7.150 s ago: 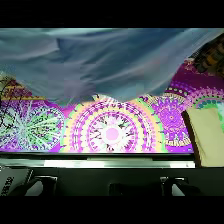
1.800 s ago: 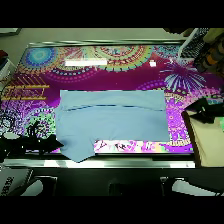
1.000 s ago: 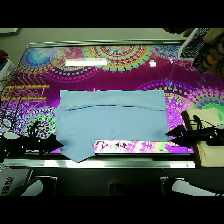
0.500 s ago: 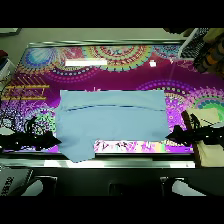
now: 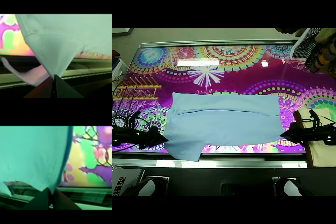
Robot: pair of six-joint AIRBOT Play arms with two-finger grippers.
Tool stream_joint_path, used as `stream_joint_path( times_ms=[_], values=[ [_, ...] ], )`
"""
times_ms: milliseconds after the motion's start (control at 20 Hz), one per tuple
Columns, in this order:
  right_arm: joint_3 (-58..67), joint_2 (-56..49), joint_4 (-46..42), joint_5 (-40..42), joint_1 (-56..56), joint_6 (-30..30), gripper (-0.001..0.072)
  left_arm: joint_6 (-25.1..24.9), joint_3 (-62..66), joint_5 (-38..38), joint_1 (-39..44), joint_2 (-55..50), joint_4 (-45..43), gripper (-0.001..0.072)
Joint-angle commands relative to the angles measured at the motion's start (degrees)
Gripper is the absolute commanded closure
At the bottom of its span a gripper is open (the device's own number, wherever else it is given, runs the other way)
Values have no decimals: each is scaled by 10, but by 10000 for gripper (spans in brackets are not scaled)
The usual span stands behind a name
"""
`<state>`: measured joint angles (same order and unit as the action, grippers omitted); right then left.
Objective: Fold the clothes and pants, and hang the long-sleeved shirts on hangers.
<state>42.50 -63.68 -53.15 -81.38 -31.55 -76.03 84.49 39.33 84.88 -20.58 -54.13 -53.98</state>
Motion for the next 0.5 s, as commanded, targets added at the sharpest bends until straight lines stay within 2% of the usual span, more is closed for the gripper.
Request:
stream_joint_path(
  times_ms=[0,50,250,450],
  values=[
    [50,-11,32,57,57,19,670,8,65,-22,27,-47,28,694],
    [81,-30,28,81,84,14,670,8,95,-26,36,-77,33,694],
    [211,-116,-22,139,122,-67,670,20,229,-28,56,-204,44,694],
    [291,-197,-7,145,122,-78,669,22,353,-28,56,-322,91,694]
  ],
)
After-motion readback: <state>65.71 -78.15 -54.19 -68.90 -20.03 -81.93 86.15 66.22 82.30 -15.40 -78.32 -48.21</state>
